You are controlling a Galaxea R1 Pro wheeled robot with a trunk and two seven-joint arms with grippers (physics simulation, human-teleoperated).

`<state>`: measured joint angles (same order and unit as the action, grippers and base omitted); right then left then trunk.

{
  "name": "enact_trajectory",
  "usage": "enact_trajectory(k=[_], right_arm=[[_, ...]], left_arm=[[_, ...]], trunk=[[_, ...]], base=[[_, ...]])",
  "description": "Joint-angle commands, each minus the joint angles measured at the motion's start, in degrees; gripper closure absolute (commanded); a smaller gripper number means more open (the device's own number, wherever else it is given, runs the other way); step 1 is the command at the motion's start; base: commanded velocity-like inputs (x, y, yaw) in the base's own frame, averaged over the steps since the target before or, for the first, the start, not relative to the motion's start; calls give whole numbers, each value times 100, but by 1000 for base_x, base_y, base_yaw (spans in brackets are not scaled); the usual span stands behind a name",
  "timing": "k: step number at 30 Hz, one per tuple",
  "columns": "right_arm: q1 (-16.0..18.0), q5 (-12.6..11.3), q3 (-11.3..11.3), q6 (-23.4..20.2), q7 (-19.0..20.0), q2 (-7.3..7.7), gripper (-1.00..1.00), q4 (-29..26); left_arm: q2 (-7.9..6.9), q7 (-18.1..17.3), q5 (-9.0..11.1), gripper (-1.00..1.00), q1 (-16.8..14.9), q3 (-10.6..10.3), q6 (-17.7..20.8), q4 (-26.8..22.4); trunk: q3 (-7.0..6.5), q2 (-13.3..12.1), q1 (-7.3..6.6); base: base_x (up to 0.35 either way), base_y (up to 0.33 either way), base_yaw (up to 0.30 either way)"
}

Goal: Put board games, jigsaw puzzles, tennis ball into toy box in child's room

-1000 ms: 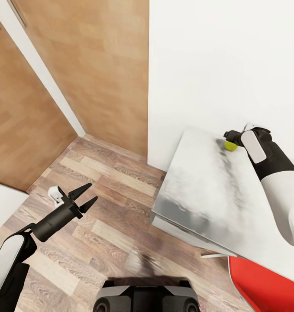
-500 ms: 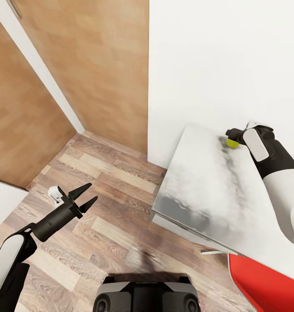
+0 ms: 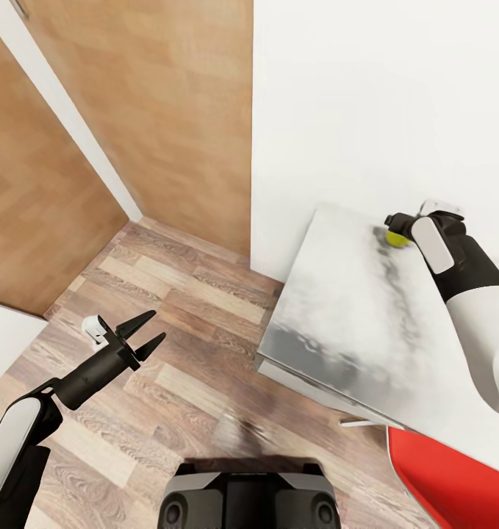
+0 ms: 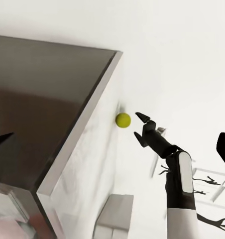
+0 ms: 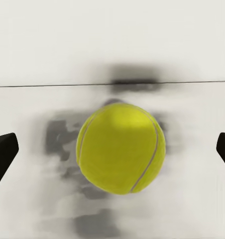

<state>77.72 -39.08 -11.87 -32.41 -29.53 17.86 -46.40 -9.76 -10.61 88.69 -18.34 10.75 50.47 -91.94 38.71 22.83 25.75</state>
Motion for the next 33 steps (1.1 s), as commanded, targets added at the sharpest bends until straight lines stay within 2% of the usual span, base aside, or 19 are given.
enact_trajectory(k=[1, 5, 12, 33], right_arm=[[6, 5, -33, 13, -25, 1, -100, -11], [6, 137, -31, 53, 68, -10, -100, -19], [9, 232, -24, 81, 174, -7, -100, -24], [136, 277, -24, 94, 235, -6, -100, -22]], left_arm=[[0, -28, -24, -100, -3, 6, 24, 0], [0, -28, -26, -100, -3, 6, 24, 0], [0, -28, -27, -100, -3, 6, 24, 0], [0, -28, -27, -100, -3, 6, 24, 0]], trunk=[[10, 9, 3], [20, 9, 3], [31, 9, 3], [190, 9, 3]], base=[[0, 0, 0], [0, 0, 0], [0, 0, 0], [0, 0, 0]])
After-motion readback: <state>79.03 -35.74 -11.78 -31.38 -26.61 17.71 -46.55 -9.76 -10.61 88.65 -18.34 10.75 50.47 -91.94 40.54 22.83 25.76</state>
